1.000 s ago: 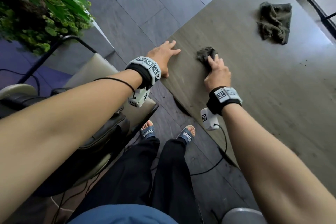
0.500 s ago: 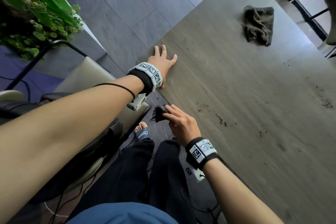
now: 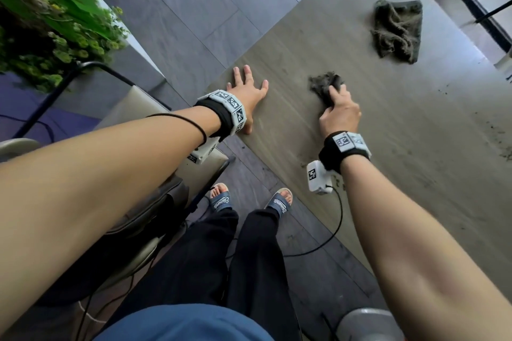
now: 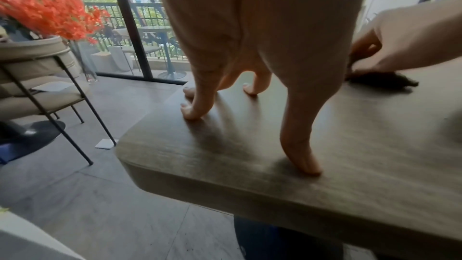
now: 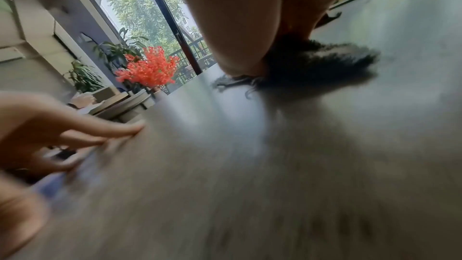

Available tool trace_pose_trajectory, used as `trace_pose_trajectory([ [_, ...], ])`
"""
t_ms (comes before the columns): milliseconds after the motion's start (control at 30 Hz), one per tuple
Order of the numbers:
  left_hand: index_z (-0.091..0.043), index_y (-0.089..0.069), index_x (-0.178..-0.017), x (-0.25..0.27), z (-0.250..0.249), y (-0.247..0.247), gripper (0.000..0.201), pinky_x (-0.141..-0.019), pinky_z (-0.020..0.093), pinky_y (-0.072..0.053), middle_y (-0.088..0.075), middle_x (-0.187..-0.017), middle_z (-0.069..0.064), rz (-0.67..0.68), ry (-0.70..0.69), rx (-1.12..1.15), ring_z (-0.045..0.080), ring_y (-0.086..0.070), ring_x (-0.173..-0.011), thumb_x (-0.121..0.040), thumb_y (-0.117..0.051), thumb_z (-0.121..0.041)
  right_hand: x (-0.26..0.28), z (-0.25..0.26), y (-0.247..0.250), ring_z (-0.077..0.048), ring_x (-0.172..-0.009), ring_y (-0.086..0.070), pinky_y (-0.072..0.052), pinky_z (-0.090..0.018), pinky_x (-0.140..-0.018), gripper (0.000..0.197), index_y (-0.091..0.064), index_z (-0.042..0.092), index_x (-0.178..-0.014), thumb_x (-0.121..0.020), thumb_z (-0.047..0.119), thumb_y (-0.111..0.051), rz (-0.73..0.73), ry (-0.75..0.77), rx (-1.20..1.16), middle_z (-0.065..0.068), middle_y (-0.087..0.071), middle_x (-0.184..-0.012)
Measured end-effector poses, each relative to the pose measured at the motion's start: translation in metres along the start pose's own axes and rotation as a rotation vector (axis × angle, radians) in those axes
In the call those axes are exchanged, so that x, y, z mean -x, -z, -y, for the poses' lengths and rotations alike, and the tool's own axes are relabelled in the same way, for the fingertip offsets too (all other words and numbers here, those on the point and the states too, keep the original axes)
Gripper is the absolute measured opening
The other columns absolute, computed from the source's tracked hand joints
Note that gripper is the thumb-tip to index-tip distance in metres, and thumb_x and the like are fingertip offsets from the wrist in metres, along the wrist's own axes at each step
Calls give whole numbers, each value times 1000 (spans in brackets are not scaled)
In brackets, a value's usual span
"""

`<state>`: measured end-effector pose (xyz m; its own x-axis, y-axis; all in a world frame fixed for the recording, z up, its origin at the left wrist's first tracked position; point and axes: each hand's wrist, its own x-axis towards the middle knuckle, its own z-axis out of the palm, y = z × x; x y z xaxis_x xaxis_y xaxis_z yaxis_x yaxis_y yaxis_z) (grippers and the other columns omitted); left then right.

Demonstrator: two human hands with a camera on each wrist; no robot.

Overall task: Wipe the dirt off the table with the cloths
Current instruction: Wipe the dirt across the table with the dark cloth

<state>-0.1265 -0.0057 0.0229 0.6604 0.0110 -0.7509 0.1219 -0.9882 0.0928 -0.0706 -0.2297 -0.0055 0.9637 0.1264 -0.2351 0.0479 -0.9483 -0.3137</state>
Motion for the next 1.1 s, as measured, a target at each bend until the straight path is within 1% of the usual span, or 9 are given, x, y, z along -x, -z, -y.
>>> trace_pose_trajectory([
  [233, -18, 7, -160, -1, -2, -2, 134, -119, 64, -17, 27, -156, 34, -13, 17, 17, 56, 18, -145, -69, -91, -26, 119, 17, -51, -27, -134, -46, -39, -37, -106, 59, -64, 17, -126, -75, -11, -55, 4, 314, -74, -8, -51, -143],
  [433, -20, 6, -160, 1, -5, -3, 131, -121, 61, -13, 31, -156, 30, -10, 38, 23, 52, 21, -146, -71, -91, -28, 193, 25, -64, -27, -124, -56, -51, -32, -93, 51, -71, 16, -108, -66, -13, -68, 141, 482, 7, -8, -59, -135],
  [533, -20, 5, -159, 0, -7, -3, 127, -121, 61, -14, 31, -156, 30, -6, 49, 20, 52, 21, -146, -73, -88, -26, 203, 23, -56, -28, -120, -59, -58, -38, -85, 53, -71, 15, -106, -61, -14, -69, 198, 528, -35, -9, -63, -128],
  [600, -19, 5, -159, -1, -7, -3, 127, -120, 62, -15, 30, -156, 32, -9, 53, 4, 53, 19, -146, -73, -88, -27, 193, 22, -41, -29, -114, -63, -58, -38, -85, 52, -72, 14, -106, -62, -13, -67, 128, 517, -136, -10, -65, -123],
  [667, -18, 5, -159, -3, -8, -3, 128, -120, 63, -16, 28, -156, 34, -11, 54, -9, 55, 18, -146, -72, -89, -29, 165, 20, -21, -29, -114, -63, -52, -36, -94, 50, -72, 14, -109, -67, -11, -65, 9, 477, -205, -13, -65, -124],
  [800, -17, 4, -158, -6, -7, -3, 128, -120, 62, -14, 28, -155, 35, -3, 57, -17, 54, 18, -146, -73, -90, -31, 64, -2, 19, -29, -123, -56, -43, -35, -105, 52, -69, 15, -117, -73, -7, -54, -105, 251, -203, -14, -60, -131],
  [867, -18, 4, -159, -7, -7, -3, 129, -120, 62, -15, 27, -155, 35, -2, 58, -22, 54, 17, -146, -71, -90, -32, 20, -21, 34, -28, -128, -51, -37, -32, -109, 51, -64, 18, -126, -80, -1, -52, -55, 96, -103, -10, -54, -140],
  [967, -18, 3, -159, -10, -7, -4, 130, -119, 63, -16, 27, -155, 36, 7, 62, -22, 55, 17, -146, -70, -91, -32, 2, -37, 35, -30, -129, -45, -36, -34, -106, 59, -53, 25, -137, -83, 3, -52, 126, -72, 81, -7, -40, -150],
  [1100, -17, 2, -158, -12, -8, -5, 130, -119, 64, -15, 27, -155, 35, 1, 72, -20, 55, 17, -146, -69, -92, -30, 36, -21, 17, -28, -125, -48, -45, -39, -95, 63, -50, 27, -138, -80, 3, -53, 85, -8, 138, -3, -39, -150],
])
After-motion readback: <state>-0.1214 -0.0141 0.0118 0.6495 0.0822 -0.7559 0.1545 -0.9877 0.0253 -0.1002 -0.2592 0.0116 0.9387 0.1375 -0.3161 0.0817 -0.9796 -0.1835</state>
